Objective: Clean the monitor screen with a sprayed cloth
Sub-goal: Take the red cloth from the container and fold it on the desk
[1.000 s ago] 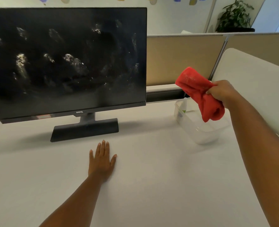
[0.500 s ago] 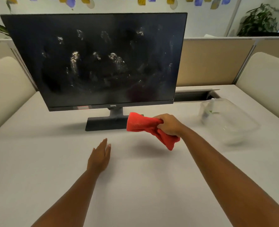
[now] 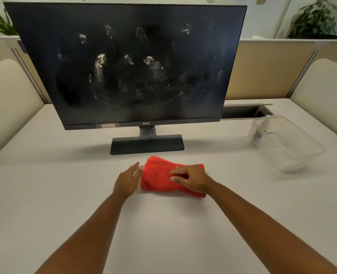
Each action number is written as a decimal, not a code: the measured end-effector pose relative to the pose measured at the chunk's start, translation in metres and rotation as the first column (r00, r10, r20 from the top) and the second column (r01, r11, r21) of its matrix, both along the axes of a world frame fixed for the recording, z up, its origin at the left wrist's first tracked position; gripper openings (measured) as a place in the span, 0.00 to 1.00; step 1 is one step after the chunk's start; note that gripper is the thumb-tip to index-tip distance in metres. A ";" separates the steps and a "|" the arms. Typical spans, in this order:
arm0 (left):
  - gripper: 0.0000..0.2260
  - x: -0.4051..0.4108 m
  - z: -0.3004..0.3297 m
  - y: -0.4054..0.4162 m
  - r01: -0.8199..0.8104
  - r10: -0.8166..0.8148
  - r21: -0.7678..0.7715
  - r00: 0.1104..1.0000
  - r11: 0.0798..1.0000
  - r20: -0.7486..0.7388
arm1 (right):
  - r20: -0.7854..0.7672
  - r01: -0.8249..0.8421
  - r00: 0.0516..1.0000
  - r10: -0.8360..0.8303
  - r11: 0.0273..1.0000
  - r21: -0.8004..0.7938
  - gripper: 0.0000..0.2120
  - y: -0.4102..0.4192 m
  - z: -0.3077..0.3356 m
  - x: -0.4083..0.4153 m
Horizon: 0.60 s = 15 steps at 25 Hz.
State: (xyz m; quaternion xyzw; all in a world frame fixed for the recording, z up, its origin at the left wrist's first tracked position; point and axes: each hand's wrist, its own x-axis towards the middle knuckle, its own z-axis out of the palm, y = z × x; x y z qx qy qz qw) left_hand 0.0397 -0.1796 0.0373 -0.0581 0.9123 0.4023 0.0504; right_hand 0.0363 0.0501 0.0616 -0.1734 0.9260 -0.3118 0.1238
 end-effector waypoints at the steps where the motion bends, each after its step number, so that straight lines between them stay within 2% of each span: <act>1: 0.20 -0.005 0.002 0.005 0.000 0.000 0.034 1.000 0.999 0.009 | -0.032 0.159 0.986 -0.161 0.985 -0.068 0.17 0.006 0.004 -0.008; 2: 0.20 -0.009 0.005 0.010 -0.014 0.012 0.070 1.000 0.997 0.016 | -0.039 0.284 0.957 -0.286 0.958 -0.049 0.18 0.012 0.008 -0.016; 3: 0.20 -0.013 0.008 0.015 -0.034 0.032 0.102 0.999 0.994 0.022 | -0.018 0.351 0.936 -0.351 0.934 0.072 0.22 0.018 0.010 -0.022; 5: 0.21 -0.018 0.011 0.025 -0.072 0.069 0.144 0.997 0.987 0.024 | 0.113 0.338 0.917 -0.383 0.895 0.291 0.32 0.026 0.011 -0.025; 6: 0.22 -0.019 0.012 0.028 -0.092 0.089 0.164 0.996 0.982 0.024 | 0.160 0.325 0.908 -0.387 0.892 0.313 0.34 0.027 0.011 -0.026; 7: 0.22 -0.020 0.014 0.031 -0.119 0.117 0.191 0.993 0.974 0.024 | 0.191 0.331 0.900 -0.392 0.899 0.287 0.32 0.027 0.012 -0.028; 10: 0.24 -0.024 0.023 0.033 -0.178 0.186 0.292 0.983 0.940 0.001 | 0.245 0.384 0.884 -0.399 0.917 0.107 0.19 0.025 0.023 -0.032; 13: 0.25 -0.030 0.036 0.026 -0.047 0.045 0.465 0.999 0.884 0.016 | 0.334 0.366 0.884 -0.328 0.929 -0.055 0.11 0.027 0.048 -0.037; 15: 0.28 -0.033 0.046 0.022 0.053 -0.094 0.484 0.994 0.873 0.061 | 0.413 0.285 0.886 -0.210 0.949 -0.131 0.06 0.026 0.070 -0.040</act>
